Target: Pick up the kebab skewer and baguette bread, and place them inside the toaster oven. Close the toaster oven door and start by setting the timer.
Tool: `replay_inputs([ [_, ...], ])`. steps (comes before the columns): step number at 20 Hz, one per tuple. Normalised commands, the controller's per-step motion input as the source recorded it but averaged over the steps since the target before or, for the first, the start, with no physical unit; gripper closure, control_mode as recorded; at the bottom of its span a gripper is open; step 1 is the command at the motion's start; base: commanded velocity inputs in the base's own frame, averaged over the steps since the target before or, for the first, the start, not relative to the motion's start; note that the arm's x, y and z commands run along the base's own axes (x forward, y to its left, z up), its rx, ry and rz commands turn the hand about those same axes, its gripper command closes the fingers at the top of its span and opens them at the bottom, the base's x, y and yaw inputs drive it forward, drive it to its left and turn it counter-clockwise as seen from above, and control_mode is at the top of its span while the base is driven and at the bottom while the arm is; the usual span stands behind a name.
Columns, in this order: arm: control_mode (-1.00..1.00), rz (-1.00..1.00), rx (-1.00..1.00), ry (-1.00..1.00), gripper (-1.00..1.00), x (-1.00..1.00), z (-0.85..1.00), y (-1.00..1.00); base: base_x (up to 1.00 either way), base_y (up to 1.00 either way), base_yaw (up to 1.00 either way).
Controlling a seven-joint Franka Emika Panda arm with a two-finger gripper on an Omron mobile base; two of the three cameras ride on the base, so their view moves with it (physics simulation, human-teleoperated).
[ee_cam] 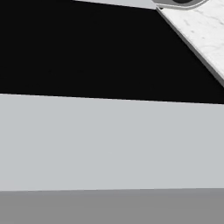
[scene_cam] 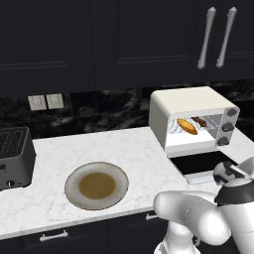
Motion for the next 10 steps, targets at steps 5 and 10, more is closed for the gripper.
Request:
replay_inputs([
  [5, -1.0, 0.0, 0.0, -0.04, -1.0, 0.09, -0.07, 0.05, 0.0, 0.0, 0.0],
  [10, -1.0, 0.0, 0.01, -0.19, -1.0, 0.05, 0.0, 0.1, 0.0, 0.0, 0.0],
])
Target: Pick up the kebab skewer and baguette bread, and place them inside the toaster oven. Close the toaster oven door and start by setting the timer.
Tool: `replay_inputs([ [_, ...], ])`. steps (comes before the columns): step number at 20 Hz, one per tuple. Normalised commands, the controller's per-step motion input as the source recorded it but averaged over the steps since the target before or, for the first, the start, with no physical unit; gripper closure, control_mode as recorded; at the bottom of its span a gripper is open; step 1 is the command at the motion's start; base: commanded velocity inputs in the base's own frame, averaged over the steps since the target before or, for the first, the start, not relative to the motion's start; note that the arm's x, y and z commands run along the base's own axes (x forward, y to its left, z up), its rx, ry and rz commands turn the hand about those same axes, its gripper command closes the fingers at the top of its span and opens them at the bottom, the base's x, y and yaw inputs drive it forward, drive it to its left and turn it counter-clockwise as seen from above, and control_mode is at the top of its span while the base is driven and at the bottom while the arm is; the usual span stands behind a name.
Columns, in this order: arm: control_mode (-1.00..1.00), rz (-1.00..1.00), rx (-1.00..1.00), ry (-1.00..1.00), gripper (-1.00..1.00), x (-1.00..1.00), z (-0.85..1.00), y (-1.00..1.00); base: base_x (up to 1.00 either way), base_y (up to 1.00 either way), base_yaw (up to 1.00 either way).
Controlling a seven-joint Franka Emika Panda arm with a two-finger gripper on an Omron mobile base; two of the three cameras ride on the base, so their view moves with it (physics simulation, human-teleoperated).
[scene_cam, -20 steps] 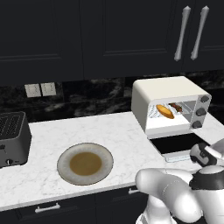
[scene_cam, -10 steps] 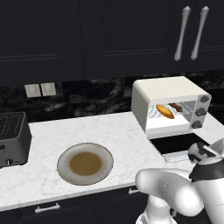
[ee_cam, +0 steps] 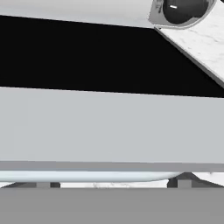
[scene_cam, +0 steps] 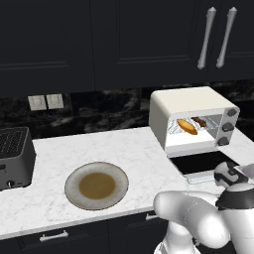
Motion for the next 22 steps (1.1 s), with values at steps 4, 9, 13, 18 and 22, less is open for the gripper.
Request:
replay_inputs([
  [4, -1.0, 0.0, 0.0, -0.18, -1.0, 0.12, 0.12, 0.07, 0.0, 0.0, 0.0],
  [9, -1.0, 0.0, 0.02, -0.14, -1.0, 0.22, 0.29, 0.02, 0.0, 0.0, 0.0],
  [13, -1.0, 0.0, 0.02, -0.11, -1.0, 0.23, 0.42, 0.0, 0.0, 0.0, 0.0],
  [18, -1.0, 0.0, 0.01, -0.11, -1.0, 0.26, 0.42, 0.0, 0.0, 0.0, 0.0],
  [22, -1.0, 0.0, 0.01, -0.11, -1.0, 0.28, 0.43, 0.02, 0.0, 0.0, 0.0],
])
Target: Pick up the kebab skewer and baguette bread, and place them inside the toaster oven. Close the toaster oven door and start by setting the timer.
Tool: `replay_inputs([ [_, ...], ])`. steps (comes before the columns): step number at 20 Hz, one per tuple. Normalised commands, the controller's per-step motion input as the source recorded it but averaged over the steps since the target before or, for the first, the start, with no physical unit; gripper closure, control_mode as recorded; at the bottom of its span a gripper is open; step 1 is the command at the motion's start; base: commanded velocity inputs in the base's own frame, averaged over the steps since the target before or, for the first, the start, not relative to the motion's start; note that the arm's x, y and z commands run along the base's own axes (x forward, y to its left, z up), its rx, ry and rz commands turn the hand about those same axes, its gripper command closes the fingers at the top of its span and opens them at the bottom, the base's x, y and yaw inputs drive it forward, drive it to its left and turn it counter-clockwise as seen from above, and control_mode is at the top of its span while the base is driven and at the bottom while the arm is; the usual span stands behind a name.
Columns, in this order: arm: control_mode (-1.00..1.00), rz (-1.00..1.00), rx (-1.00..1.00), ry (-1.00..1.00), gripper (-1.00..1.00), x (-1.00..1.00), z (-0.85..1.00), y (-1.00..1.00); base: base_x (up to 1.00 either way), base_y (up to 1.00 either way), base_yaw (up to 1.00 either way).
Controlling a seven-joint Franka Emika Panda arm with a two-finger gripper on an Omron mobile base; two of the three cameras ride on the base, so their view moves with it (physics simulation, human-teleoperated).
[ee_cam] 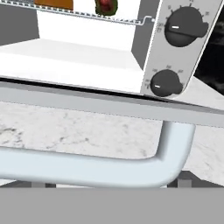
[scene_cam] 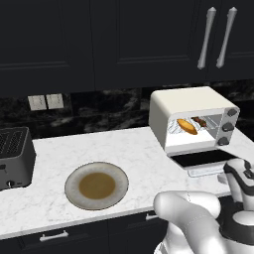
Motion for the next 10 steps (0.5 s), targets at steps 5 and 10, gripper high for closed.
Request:
replay_inputs([
  [5, -1.0, 0.0, 0.01, -0.14, -1.0, 0.27, 0.47, 0.04, 0.0, 0.0, 0.0],
  [10, -1.0, 0.0, 0.01, -0.09, -1.0, 0.32, 0.32, 0.09, 0.0, 0.0, 0.0],
])
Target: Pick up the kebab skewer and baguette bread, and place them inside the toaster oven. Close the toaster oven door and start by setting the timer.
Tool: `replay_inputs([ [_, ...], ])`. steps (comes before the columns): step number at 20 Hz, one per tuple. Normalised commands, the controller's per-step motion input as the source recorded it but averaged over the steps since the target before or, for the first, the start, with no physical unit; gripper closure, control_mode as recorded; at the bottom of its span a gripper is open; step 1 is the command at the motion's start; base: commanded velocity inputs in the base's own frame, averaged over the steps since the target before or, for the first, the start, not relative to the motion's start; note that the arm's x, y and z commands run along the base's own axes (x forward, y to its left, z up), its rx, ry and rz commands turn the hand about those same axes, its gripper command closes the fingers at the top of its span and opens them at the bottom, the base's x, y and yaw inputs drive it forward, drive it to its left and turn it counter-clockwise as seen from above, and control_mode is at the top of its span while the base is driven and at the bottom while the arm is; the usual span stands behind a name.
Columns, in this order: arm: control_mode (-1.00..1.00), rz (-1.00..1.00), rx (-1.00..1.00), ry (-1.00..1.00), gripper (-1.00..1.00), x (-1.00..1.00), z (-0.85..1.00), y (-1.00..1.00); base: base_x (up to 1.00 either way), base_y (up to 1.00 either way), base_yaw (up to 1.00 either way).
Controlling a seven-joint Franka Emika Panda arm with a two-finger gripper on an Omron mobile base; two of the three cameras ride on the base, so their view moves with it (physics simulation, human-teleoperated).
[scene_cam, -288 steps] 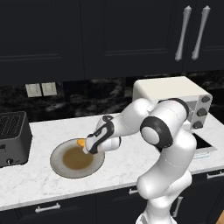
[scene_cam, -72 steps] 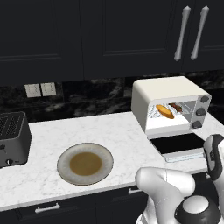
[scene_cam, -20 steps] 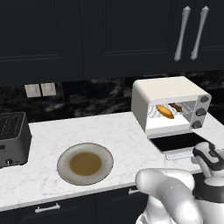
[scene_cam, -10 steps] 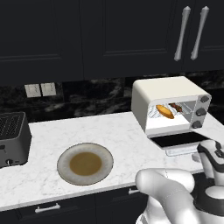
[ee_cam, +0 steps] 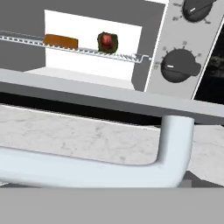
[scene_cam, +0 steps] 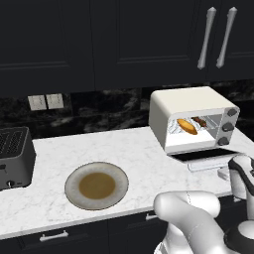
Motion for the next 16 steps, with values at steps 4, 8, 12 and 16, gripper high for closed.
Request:
replay_inputs([
  [4, -1.0, 0.0, 0.0, -0.03, -1.0, 0.33, 0.23, 0.18, 0.0, 0.0, 0.0],
  [8, -1.0, 0.0, 0.0, -0.03, -1.0, 0.34, 0.22, 0.23, 0.0, 0.0, 0.0],
  [12, -1.0, 0.0, 0.0, -0.02, -1.0, 0.38, 0.21, 0.26, 0.0, 0.0, 0.0],
  [16, -1.0, 0.0, 0.0, -0.03, -1.0, 0.43, 0.18, 0.26, 0.0, 0.0, 0.0],
])
